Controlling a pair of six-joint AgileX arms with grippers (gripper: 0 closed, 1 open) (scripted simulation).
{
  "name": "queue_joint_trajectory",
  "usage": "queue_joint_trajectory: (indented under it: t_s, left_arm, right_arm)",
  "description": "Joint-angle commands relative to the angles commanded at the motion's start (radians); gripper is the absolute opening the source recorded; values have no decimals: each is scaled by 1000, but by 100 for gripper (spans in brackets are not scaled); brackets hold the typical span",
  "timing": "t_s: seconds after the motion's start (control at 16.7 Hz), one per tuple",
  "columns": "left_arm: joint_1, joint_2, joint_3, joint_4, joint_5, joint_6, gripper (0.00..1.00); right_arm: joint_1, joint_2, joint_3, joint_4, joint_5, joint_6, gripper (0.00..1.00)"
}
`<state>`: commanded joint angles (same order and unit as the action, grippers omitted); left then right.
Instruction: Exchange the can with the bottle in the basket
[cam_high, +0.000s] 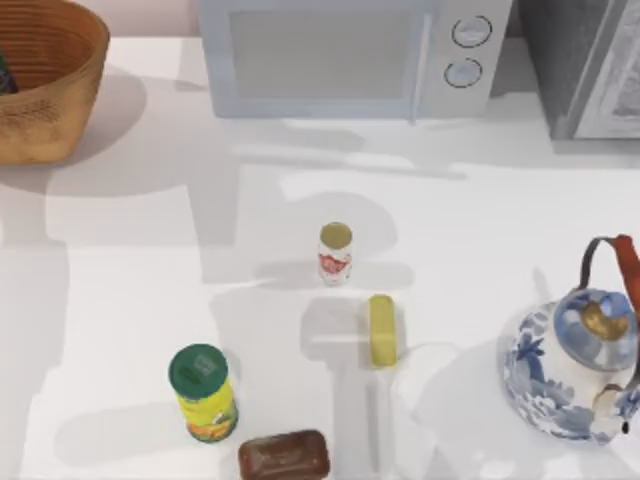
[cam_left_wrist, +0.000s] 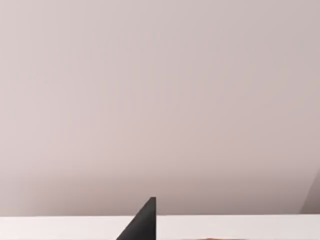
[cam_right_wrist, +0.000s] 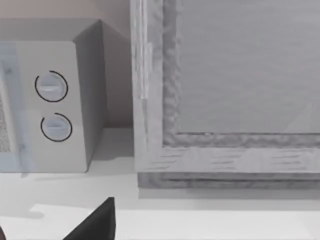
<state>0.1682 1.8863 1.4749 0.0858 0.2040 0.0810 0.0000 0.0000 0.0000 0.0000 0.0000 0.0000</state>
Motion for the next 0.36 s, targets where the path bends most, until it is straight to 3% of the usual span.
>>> queue_joint_trajectory:
  t_s: [0.36]
  left_arm:
    - [0, 0, 0, 0, 0, 0, 100]
  right_arm:
    - [0, 0, 0, 0, 0, 0, 100]
